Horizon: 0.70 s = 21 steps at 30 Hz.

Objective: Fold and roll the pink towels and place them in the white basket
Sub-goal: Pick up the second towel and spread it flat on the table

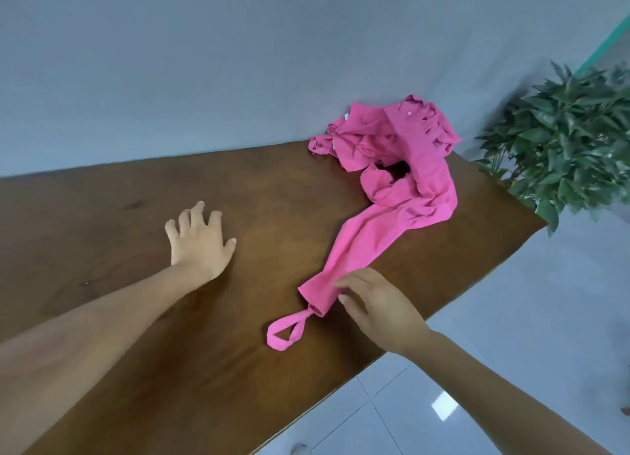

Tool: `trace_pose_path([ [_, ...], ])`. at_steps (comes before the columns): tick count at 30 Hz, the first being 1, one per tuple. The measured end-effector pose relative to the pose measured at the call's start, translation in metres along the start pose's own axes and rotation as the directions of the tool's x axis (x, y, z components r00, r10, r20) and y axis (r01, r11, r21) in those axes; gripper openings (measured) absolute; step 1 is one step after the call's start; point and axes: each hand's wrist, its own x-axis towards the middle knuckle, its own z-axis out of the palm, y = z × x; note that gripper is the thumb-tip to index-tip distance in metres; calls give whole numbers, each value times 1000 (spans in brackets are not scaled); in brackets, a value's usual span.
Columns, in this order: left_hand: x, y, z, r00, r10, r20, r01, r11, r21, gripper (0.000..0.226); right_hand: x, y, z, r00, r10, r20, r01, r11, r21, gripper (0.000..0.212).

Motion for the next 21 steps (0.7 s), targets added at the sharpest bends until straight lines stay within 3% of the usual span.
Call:
trace_pose_path([
  [6,-13,113,-8,988,153,32,-134,934,-332,37,43,91,-36,998,-51,-27,46,989,-142,32],
  [9,-23,161,-6,982,177,70,-133,898,-419,35,73,142,-55,998,-34,-59,18,969,-247,45],
  [13,-39,190,0,972,188,140,-106,885,-454,40,105,192,-73,999,5,42,10,939,-343,70],
  [17,-51,193,3,978,143,151,-49,864,-501,26,118,219,-70,994,43,105,-4,938,-346,44],
  [21,-55,179,-6,985,127,114,-46,840,-541,20,105,226,-68,998,-48,-37,39,979,-199,12],
])
